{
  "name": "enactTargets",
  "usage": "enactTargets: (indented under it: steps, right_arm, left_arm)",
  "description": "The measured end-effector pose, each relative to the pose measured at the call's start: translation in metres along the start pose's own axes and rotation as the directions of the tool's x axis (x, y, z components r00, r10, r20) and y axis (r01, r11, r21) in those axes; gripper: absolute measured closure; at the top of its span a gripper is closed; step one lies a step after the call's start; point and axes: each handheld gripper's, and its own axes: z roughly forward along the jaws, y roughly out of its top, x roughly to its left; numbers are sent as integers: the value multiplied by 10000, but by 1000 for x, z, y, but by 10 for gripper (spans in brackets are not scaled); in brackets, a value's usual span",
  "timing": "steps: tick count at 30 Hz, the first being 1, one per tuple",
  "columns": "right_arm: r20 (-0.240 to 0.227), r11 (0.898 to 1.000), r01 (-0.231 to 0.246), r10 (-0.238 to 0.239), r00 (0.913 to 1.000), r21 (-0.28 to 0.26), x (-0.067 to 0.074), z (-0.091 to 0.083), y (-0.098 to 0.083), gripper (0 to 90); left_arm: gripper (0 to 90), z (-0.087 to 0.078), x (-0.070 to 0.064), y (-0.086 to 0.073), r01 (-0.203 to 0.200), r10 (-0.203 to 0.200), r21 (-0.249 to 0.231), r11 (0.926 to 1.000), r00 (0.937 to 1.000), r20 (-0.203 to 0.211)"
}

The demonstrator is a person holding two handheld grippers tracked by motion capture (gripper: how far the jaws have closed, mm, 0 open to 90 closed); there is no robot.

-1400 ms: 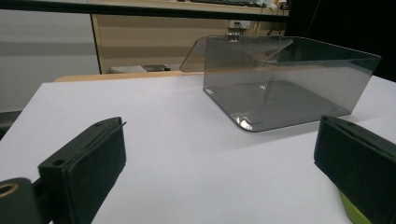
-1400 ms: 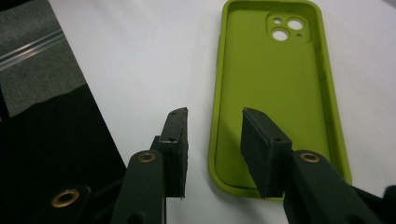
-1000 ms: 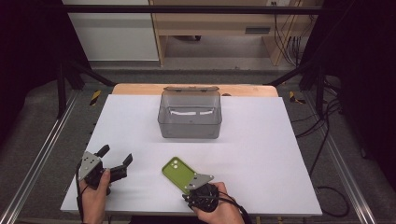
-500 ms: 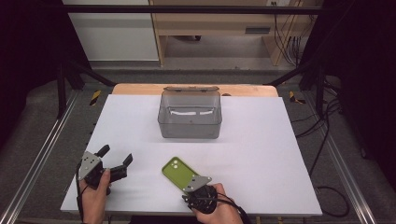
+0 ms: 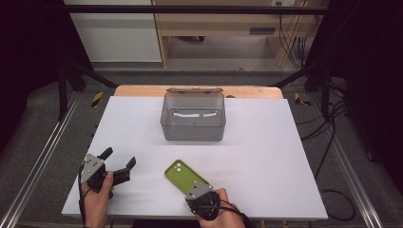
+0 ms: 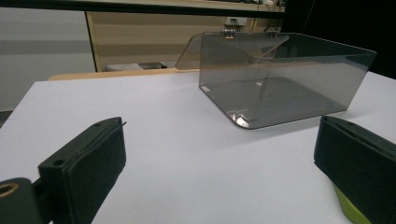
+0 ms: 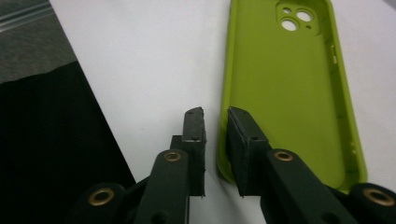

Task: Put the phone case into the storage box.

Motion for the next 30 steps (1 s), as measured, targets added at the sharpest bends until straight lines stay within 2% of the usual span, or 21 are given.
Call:
enactTargets:
  steps: [4,9,12,16,18,20,23,25,27,28,30]
  right_arm:
    - [293,9997,221,-217,9993,-109,1,0,-2,848]
    - [270,9995,120,-111,9996,-304,0,0,-4,860]
    - [-14,9988,-224,223,9997,-440,-4,0,-6,876]
    - [-581,9915,-961,912,9941,-880,-15,0,-12,879]
    - [-942,9794,-1561,1446,9850,-1284,-22,-2,-14,879]
    - [-1133,9676,-1857,1679,9793,-1709,-28,-6,-15,879]
    - [-1419,9367,-2226,1900,9715,-2701,-36,-13,-14,880]
    - [-1343,9241,-2226,1891,9727,-3108,-39,-18,-12,880]
    - [-1266,9039,-2113,1761,9762,-3720,-43,-26,-9,879]
    - [-1199,8916,-2072,1731,9776,-4026,-45,-30,-8,879]
    - [-1069,8785,-2013,1716,9793,-4332,-49,-35,-7,879]
  left_arm:
    - [21,0,0,0,-16,16,32,10000,10000,13]
    - [22,1,-1,0,-30,30,69,10000,10000,6]
    - [24,1,-2,0,75,-77,109,9999,9999,117]
    - [25,-1,-5,1,163,-167,149,9998,9995,251]
    - [24,-2,-6,4,187,-194,179,9997,9990,410]
    - [20,-3,-7,5,208,-222,250,9995,9983,544]
    - [20,-5,-12,10,199,-224,363,9991,9973,701]
    - [20,-9,-18,16,533,-546,174,9984,9950,836]
    - [17,-11,-27,25,568,-577,122,9983,9936,974]
    - [17,-11,-31,28,511,-515,69,9987,9934,1027]
    - [15,-10,-41,36,305,-312,87,9995,9929,1143]
